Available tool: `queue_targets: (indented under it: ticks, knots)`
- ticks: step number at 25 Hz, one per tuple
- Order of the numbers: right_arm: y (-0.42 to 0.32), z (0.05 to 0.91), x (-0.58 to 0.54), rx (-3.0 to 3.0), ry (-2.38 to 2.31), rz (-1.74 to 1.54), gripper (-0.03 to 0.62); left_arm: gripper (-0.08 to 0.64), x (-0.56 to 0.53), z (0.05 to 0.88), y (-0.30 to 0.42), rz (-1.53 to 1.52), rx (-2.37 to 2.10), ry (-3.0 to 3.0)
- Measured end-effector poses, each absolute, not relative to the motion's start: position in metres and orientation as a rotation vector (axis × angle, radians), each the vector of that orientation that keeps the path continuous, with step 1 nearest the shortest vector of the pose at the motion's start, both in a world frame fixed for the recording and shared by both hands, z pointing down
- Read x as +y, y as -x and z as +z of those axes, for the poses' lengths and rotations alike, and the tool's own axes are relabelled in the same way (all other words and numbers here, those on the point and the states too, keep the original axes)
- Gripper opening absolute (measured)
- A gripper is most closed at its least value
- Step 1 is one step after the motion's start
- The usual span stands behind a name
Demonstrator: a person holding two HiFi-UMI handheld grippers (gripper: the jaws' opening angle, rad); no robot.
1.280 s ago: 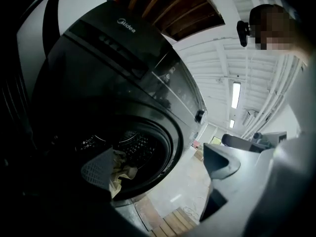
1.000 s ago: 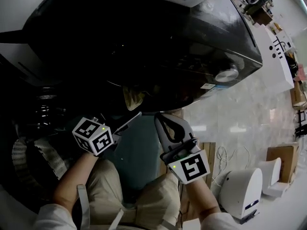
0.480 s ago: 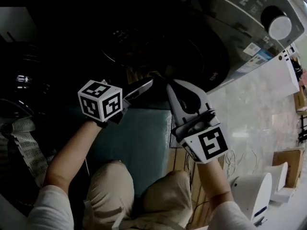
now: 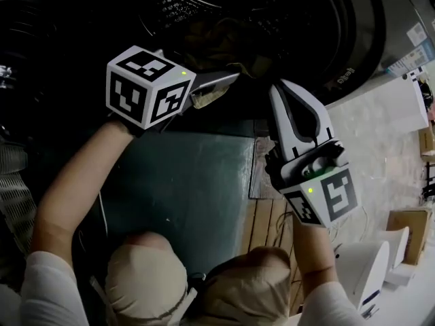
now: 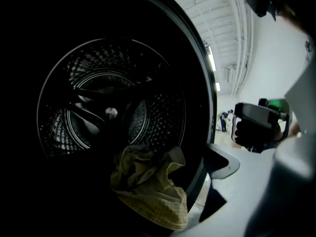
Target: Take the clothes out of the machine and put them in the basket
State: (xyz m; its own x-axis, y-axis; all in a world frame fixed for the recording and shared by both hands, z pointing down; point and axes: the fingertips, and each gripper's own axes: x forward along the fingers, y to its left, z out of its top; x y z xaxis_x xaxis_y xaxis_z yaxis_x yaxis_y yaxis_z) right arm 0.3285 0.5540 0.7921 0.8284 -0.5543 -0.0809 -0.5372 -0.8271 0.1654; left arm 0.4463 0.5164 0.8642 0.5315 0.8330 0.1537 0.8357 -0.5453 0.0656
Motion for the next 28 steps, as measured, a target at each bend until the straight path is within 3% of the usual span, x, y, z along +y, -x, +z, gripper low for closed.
queue_targets:
  ticks: [11,28]
  knots:
    - [-0.317,0.812,0.563,-0.821,-2.879,-0.169,0.014,0.554,0.574,0.926,-0.494,-0.396,-1.433,2.245]
    - [-0.292,0.827,0.606,-0.694,-2.878,-0.103,0.014,0.557,0.608,0.984,-0.590,-0.561,-1.327,1.959]
